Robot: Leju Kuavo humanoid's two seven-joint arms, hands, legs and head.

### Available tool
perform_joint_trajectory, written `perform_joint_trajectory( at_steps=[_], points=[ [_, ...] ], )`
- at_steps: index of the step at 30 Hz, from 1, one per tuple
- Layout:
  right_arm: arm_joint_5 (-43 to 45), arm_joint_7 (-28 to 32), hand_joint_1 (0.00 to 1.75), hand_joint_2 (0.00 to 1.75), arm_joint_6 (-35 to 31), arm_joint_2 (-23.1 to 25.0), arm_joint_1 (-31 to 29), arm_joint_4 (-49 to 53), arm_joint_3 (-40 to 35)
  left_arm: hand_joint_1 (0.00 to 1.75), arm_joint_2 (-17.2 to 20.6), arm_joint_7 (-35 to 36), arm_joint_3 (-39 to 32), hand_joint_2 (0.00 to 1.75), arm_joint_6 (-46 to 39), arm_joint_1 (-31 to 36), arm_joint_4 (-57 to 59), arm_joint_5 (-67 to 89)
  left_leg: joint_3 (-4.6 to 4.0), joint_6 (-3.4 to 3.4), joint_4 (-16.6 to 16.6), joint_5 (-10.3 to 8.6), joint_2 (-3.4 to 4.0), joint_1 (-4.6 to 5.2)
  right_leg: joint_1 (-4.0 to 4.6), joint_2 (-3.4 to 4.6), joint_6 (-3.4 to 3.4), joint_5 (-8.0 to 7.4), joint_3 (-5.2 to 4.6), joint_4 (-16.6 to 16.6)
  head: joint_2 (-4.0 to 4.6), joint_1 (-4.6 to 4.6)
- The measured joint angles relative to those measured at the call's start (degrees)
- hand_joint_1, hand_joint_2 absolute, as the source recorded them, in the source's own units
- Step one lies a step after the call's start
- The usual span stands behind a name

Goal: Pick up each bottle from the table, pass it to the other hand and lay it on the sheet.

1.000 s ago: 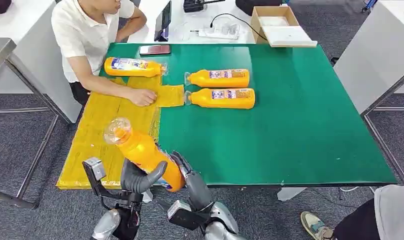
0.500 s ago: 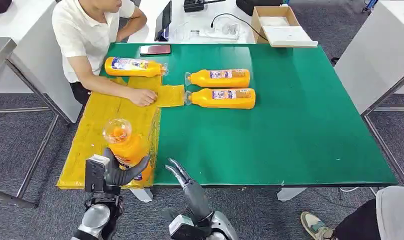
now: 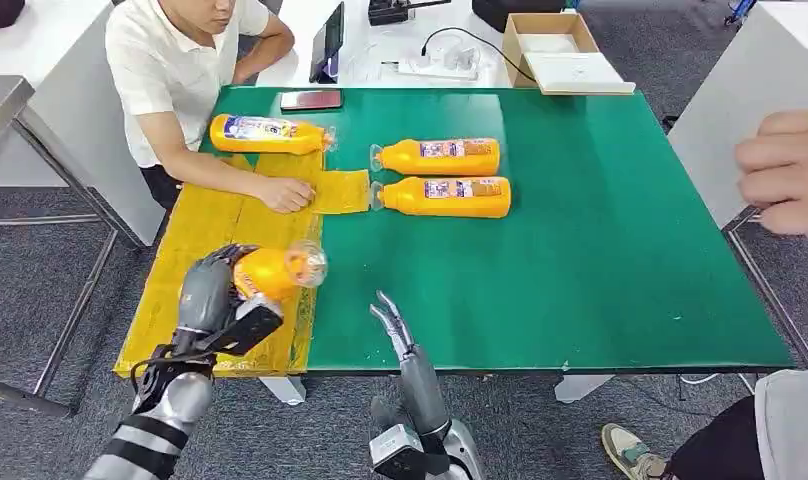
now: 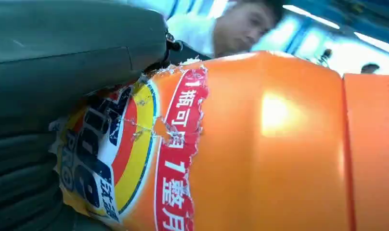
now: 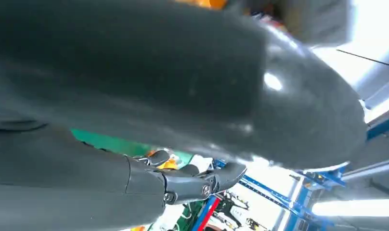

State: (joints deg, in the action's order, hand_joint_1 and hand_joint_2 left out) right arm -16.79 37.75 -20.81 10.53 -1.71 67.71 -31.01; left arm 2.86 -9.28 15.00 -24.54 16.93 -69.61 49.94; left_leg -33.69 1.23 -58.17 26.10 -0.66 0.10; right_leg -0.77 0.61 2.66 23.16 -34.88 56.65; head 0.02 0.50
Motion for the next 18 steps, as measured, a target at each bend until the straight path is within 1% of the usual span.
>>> perform_joint_trajectory(
  at_steps=[5, 9, 14, 18],
  points=[
    [1.14, 0.04, 0.00, 0.00, 2.61, 0.70, -0.91, 0.13, -0.02, 1.75, -1.12, 6.35, 5.29, 1.75, 6.14, 10.50, 13.78, 10.77, 0.02, 0.02, -0.01, -0.05, 0.05, 0.02, -0.02, 0.01, -0.12, -0.15, 0.01, 0.01, 0.00, 0.00],
    [1.93, 0.04, 0.00, 0.00, 3.69, 1.07, -1.45, -0.24, -0.13, 1.75, -2.56, 6.78, 7.65, 1.75, 7.30, 15.93, 24.61, 11.77, -0.02, 0.00, -0.02, -0.05, 0.09, 0.01, 0.00, 0.02, -0.12, -0.15, -0.04, 0.01, 0.00, -0.02],
    [2.12, 0.07, 0.00, 0.00, 4.00, 1.09, -1.79, -0.72, -0.50, 1.75, -3.69, 6.59, 8.85, 1.75, 8.43, 19.83, 32.76, 11.35, -0.04, -0.01, -0.01, -0.04, 0.12, 0.00, 0.01, 0.03, -0.12, -0.14, -0.07, 0.03, 0.00, -0.04],
    [2.90, 0.02, 0.00, 0.00, 5.26, 1.16, -1.97, -1.15, -0.61, 1.75, -4.26, 7.17, 9.22, 1.75, 11.65, 22.32, 36.89, 10.45, -0.04, -0.01, -0.01, -0.04, 0.11, 0.00, 0.00, 0.02, -0.13, -0.14, -0.04, 0.03, 0.00, -0.02]
  ],
)
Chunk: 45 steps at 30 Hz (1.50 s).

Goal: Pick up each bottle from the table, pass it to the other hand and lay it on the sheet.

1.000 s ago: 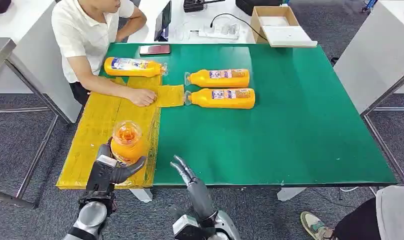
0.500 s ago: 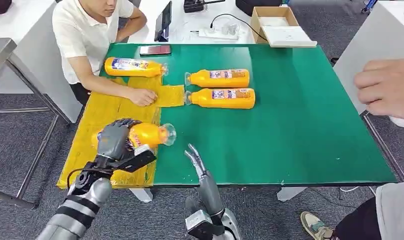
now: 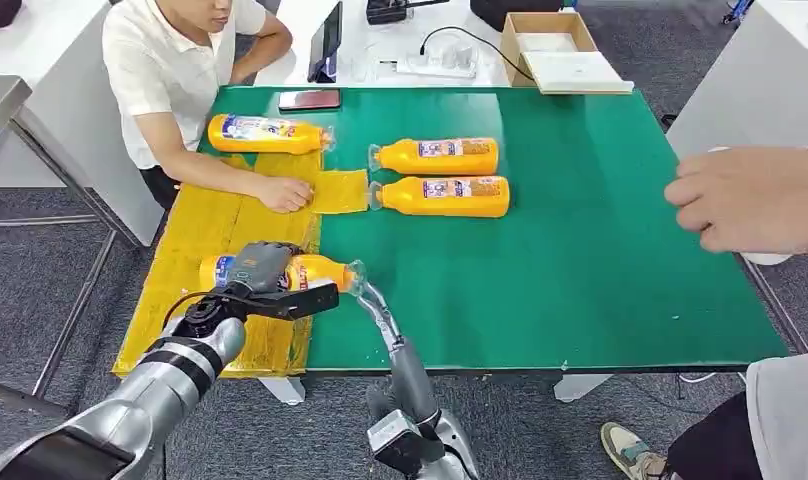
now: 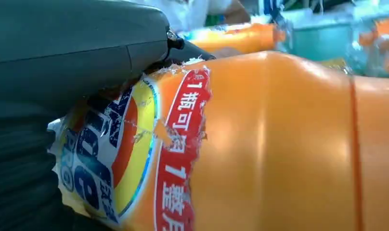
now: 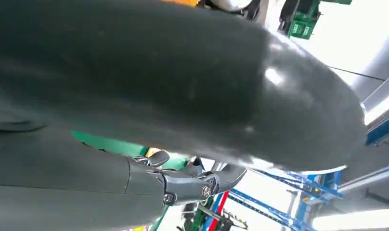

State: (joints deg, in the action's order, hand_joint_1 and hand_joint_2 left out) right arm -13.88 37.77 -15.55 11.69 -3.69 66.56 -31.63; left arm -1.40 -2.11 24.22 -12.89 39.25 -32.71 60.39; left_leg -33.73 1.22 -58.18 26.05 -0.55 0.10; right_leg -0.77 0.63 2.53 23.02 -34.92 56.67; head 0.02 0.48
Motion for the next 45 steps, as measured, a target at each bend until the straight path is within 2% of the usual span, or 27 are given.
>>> perform_joint_trajectory(
  at_steps=[2, 3, 4, 5, 6, 8, 12, 21, 26, 30, 36, 45],
  points=[
    [0.33, -0.02, 0.00, 0.00, 0.94, 0.07, -0.22, -0.42, -0.24, 1.75, -0.28, 1.04, 0.04, 1.75, 2.40, 1.46, 2.48, -0.06, 0.03, 0.00, 0.00, 0.00, 0.00, 0.00, 0.00, 0.00, 0.00, 0.00, 0.04, 0.00, 0.00, 0.00],
    [0.55, -0.02, 0.00, 0.00, 1.45, 0.09, -0.40, -0.81, -0.48, 1.36, -0.39, 1.48, 0.07, 1.75, 3.38, 2.11, 3.58, -0.22, 0.06, 0.00, 0.00, 0.00, 0.00, 0.00, 0.00, 0.00, 0.00, 0.00, 0.06, 0.00, 0.00, 0.00],
    [0.71, -0.02, 0.00, 0.00, 1.87, 0.09, -0.59, -1.19, -0.70, 0.33, -0.48, 1.59, 0.11, 1.75, 4.16, 2.63, 4.35, -0.50, 0.09, 0.00, 0.00, 0.00, 0.00, 0.00, 0.00, 0.01, -0.01, -0.01, 0.08, 0.00, 0.00, 0.02],
    [0.92, -0.02, 0.00, 0.00, 2.26, 0.09, -0.79, -1.60, -0.96, 0.10, -0.52, 1.59, 0.11, 1.75, 4.74, 3.05, 5.18, -1.12, 0.12, 0.00, 0.01, 0.00, 0.03, 0.00, 0.00, 0.02, -0.01, -0.02, 0.09, 0.00, 0.00, -0.02],
    [1.19, -0.02, 0.00, 0.00, 2.46, 0.09, -1.03, -2.06, -1.18, 0.10, -0.57, 1.43, 0.04, 1.75, 5.38, 3.46, 6.07, -2.19, 0.15, -0.01, 0.00, -0.01, 0.06, 0.00, 0.00, 0.03, -0.02, -0.03, 0.10, 0.00, 0.00, 0.02],
    [2.08, 0.00, 0.00, 0.00, 2.98, 0.15, -1.54, -3.24, -1.46, 0.00, -0.81, -0.19, -0.75, 1.75, 7.65, 4.08, 7.17, -5.30, 0.20, -0.04, 0.00, -0.03, 0.04, 0.00, 0.01, 0.02, -0.02, -0.02, 0.13, 0.01, 0.00, 0.00],
    [2.93, 0.09, 0.00, 0.00, 3.48, 0.26, -2.21, -4.99, -1.88, 0.00, -1.11, -2.96, -3.30, 1.75, 11.83, 4.47, 8.21, -9.95, 0.21, -0.06, 0.01, -0.04, 0.04, -0.01, 0.02, 0.02, -0.02, -0.02, 0.12, 0.08, 0.00, -0.02],
    [3.66, 0.15, 0.00, 0.00, 3.70, 0.42, -2.60, -7.02, -1.90, 0.00, -1.68, -3.94, -3.48, 1.75, 13.55, 4.53, 8.02, -9.44, 0.19, -0.08, 0.00, -0.05, -0.03, 0.00, -0.01, -0.01, -0.02, -0.01, 0.16, 0.07, 0.00, 0.00],
    [3.83, 0.17, 0.00, 0.00, 3.05, 0.42, -2.60, -7.66, -1.77, 0.00, -1.53, -7.35, -4.61, 1.75, 15.18, 3.26, 6.28, -17.05, 0.20, -0.08, 0.01, -0.05, -0.03, 0.00, 0.00, -0.01, -0.02, -0.01, 0.19, 0.07, 0.00, -0.02],
    [4.14, 0.28, 0.00, 0.00, 2.68, 0.42, -2.39, -8.11, -1.57, 0.00, 0.09, -11.61, -6.36, 1.75, 17.13, -1.01, 0.01, -29.53, 0.22, -0.08, 0.01, -0.05, 0.05, -0.01, 0.01, 0.01, -0.03, -0.01, 0.17, 0.08, 0.00, -0.02],
    [4.31, 0.39, 0.00, 0.00, 2.65, 0.37, -1.94, -8.64, -0.94, 0.00, 2.29, -17.74, -11.16, 1.75, 21.38, -12.49, -16.39, -51.74, 0.09, -0.09, 0.01, -0.05, 0.06, -0.02, 0.02, 0.02, -0.05, 0.01, 0.00, 0.08, 0.00, 0.00],
    [4.33, 0.39, 0.00, 0.00, 2.17, 0.09, -1.39, -8.99, -0.72, 0.00, 4.26, -19.09, -15.52, 1.75, 20.89, -19.84, -28.83, -57.81, 0.03, -0.09, 0.01, -0.04, 0.02, -0.02, 0.02, 0.01, -0.05, 0.01, -0.03, 0.07, 0.00, -0.02]
  ],
)
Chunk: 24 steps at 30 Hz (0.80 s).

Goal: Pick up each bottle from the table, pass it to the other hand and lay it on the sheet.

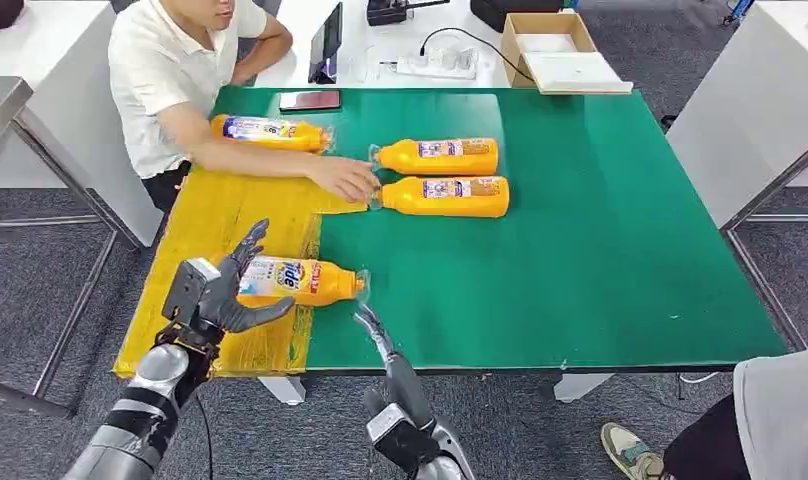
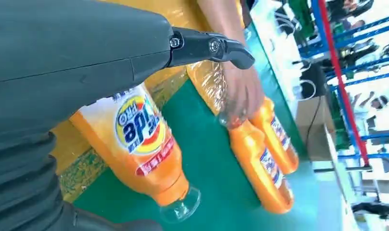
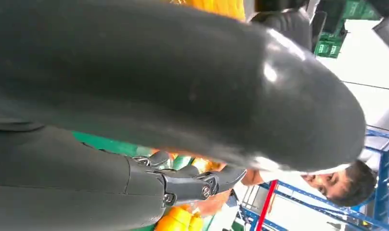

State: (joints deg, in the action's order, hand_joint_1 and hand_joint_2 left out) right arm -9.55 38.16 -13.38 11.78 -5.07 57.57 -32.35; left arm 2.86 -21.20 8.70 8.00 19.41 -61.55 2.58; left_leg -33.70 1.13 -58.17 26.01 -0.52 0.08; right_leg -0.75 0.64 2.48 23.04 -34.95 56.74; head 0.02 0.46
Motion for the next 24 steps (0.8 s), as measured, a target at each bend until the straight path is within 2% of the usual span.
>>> perform_joint_trajectory(
  at_steps=[1, 2, 4, 9, 11, 13, 19, 24],
  points=[
    [0.02, 0.00, 0.00, 0.00, -0.07, -0.02, 0.06, 0.00, 0.00, 0.00, 0.11, -0.13, -0.22, 1.75, -0.02, -0.48, -0.60, -0.22, 0.00, 0.00, 0.00, 0.00, 0.00, 0.00, 0.00, 0.00, 0.00, 0.00, 0.00, 0.00, 0.00, 0.02],
    [0.13, 0.00, 0.00, 1.75, -0.18, -0.05, 0.09, 0.00, 0.00, 0.00, 0.15, -0.35, -0.59, 1.75, -0.15, -0.94, -1.47, -0.55, 0.00, 0.00, 0.00, 0.00, 0.00, 0.00, 0.00, 0.00, 0.00, 0.00, 0.00, 0.00, 0.00, 0.02],
    [0.39, 0.00, 0.00, 1.75, -1.49, -0.20, 0.30, 0.26, 0.02, 0.00, 0.02, -1.60, -1.38, 1.75, -1.71, -2.24, -3.55, -2.06, 0.01, 0.00, 0.00, 0.00, 0.02, 0.00, 0.00, 0.00, 0.00, 0.00, -0.01, 0.00, 0.00, 0.02],
    [-1.84, -0.46, 0.00, 1.75, -13.39, -2.30, 2.20, 5.88, 3.33, 0.00, -3.06, -5.90, -3.04, 1.75, -9.34, -8.69, -14.94, -7.65, -0.04, 0.02, 0.00, 0.04, 0.00, 0.06, -0.05, 0.00, 0.01, 0.01, -0.02, -0.04, 0.00, 0.00],
    [-8.10, -4.32, 0.00, 1.75, -13.88, -4.62, 1.95, 7.61, 6.63, 0.00, -4.35, -5.95, -3.02, 1.75, -10.30, -12.04, -19.36, -10.85, -0.04, 0.03, 0.00, 0.06, 0.02, 0.08, -0.06, 0.00, 0.02, 0.01, 0.00, -0.13, 0.00, 0.00],
    [-18.06, -9.14, 0.00, 1.75, -13.84, -7.97, 1.54, 8.07, 10.39, 0.00, -5.73, -6.14, -3.00, 1.75, -10.47, -15.38, -24.23, -14.51, -0.05, 0.14, 0.00, 0.12, -0.03, 0.17, -0.12, -0.02, 0.02, 0.01, 0.02, -0.16, 0.00, 0.04],
    [-23.70, -9.68, 0.00, 1.75, -13.37, -11.78, 1.00, 8.70, 16.98, 0.00, -7.54, -6.91, -3.00, 1.75, -11.67, -19.69, -30.45, -15.00, -0.05, 0.14, 0.00, 0.12, -0.04, 0.19, -0.13, -0.02, 0.05, -0.01, 0.03, -0.16, 0.00, 0.00],
    [-37.33, -16.83, 0.00, 1.75, -17.14, -16.39, -1.84, 7.04, 19.58, 0.00, -9.20, -10.07, -2.82, 1.75, -17.11, -22.39, -33.38, -9.86, -0.03, 0.14, 0.00, 0.11, -0.02, 0.14, -0.07, -0.02, 0.05, -0.01, 0.02, -0.15, 0.00, -0.02]
  ],
)
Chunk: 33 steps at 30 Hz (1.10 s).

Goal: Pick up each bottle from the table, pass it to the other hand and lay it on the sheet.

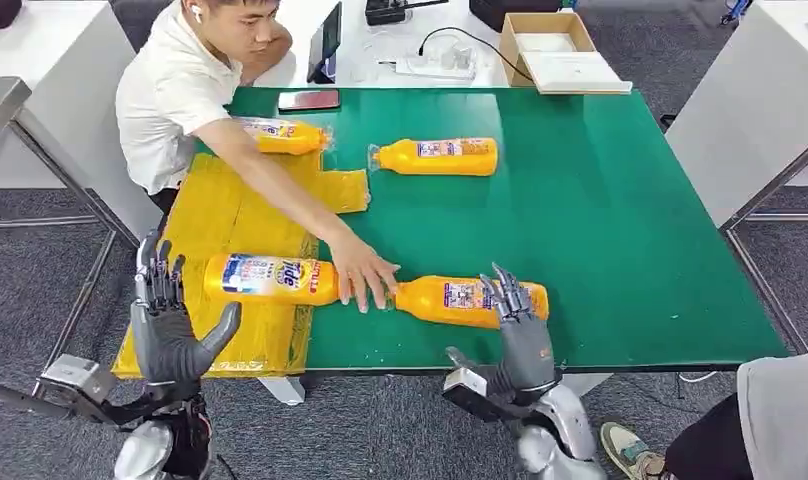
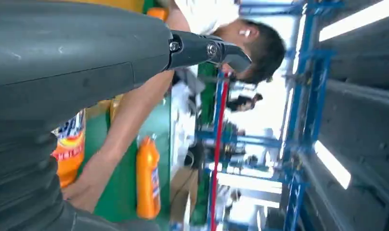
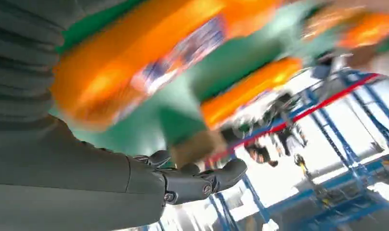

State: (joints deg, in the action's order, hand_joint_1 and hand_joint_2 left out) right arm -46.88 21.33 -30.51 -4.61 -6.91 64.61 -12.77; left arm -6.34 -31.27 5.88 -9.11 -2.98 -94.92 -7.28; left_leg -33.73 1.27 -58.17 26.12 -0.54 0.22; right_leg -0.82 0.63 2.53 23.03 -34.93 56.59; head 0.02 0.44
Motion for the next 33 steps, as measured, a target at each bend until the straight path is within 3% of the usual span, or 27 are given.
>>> perform_joint_trajectory(
  at_steps=[9, 33],
  points=[
    [-5.47, -2.76, 0.00, 1.75, 1.97, -4.40, -7.12, -10.89, 2.32, 0.00, -0.88, 0.21, 2.41, 1.75, -1.07, -1.15, -1.12, 1.36, -0.01, 0.02, -0.01, -0.01, -0.04, 0.05, -0.06, -0.01, 0.02, -0.02, 0.03, 0.00, 0.00, 0.02],
    [-6.85, -7.43, 0.00, 1.75, 11.08, -1.45, -17.25, -27.65, 1.33, 0.00, -1.22, 3.45, 6.60, 1.75, -0.90, 1.13, -0.70, 0.70, 0.12, 0.01, -0.01, -0.01, 0.05, -0.02, 0.02, 0.01, 0.01, -0.01, 0.09, 0.00, 0.00, 0.00]
  ],
)
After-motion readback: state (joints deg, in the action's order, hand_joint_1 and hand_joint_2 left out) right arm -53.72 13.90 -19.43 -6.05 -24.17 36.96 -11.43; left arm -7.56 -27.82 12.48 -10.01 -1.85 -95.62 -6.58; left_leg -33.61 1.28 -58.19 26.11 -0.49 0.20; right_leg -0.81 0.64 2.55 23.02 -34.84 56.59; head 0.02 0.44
